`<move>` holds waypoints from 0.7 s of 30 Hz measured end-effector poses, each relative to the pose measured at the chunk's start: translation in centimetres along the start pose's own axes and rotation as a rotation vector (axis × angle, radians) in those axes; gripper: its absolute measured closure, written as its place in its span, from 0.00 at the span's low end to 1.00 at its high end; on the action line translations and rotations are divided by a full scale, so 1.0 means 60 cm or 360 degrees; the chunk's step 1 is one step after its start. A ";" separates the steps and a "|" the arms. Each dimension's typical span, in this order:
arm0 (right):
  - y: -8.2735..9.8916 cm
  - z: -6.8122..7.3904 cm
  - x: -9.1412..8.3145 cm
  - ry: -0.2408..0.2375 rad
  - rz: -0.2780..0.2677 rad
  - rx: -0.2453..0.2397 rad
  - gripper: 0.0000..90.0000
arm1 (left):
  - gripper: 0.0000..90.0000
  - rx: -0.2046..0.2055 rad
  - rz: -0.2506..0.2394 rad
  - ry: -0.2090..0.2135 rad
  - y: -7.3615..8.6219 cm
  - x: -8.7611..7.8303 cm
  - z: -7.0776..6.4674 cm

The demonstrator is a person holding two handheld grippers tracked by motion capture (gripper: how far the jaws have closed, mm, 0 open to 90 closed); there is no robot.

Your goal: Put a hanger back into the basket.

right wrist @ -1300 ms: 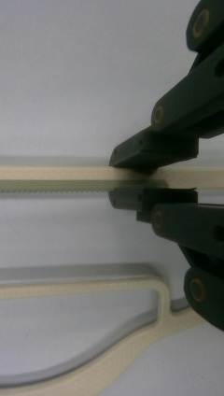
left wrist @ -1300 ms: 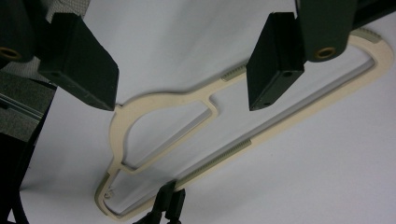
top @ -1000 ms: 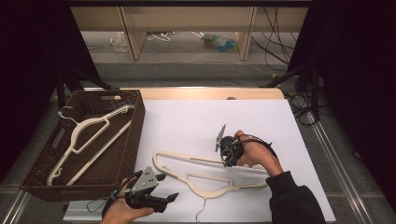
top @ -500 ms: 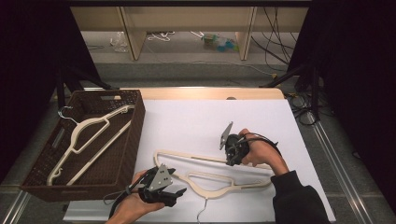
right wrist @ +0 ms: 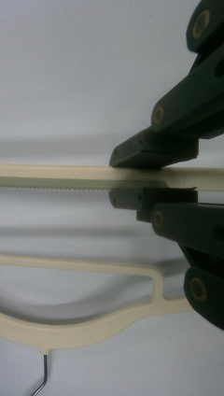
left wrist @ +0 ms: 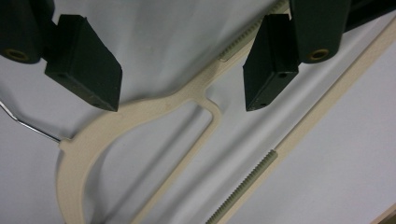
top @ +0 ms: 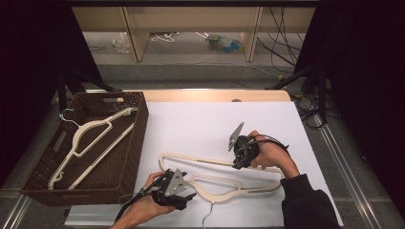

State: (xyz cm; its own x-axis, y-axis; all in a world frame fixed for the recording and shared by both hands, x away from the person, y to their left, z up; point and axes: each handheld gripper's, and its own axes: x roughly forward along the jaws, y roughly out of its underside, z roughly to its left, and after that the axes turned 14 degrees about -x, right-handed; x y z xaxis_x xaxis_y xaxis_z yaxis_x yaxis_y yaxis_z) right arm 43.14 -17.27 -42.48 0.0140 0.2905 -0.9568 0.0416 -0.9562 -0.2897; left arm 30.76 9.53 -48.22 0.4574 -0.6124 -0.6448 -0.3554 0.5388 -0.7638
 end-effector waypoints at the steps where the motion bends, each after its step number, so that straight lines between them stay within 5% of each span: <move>1: 0.000 0.000 -0.001 -0.0003 0.0000 0.0007 0.88 | 0.32 0.0017 0.0023 -0.0003 -0.001 0.001 -0.001; 12: -0.005 -0.001 -0.015 0.0001 -0.0022 -0.0004 0.88 | 0.33 0.0150 0.0043 -0.0009 -0.005 0.021 -0.018; 21: -0.003 -0.001 -0.021 0.0009 -0.0039 -0.0012 0.88 | 0.36 0.0191 0.0065 -0.0030 -0.005 0.026 -0.018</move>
State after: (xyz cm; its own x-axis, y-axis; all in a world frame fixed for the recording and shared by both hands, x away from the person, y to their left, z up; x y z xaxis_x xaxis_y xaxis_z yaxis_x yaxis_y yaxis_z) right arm 43.16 -17.43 -41.23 0.0186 0.3141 -0.9492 0.0494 -0.9485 -0.3129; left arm 30.67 7.79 -49.03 0.4602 -0.5782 -0.6737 -0.2743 0.6291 -0.7273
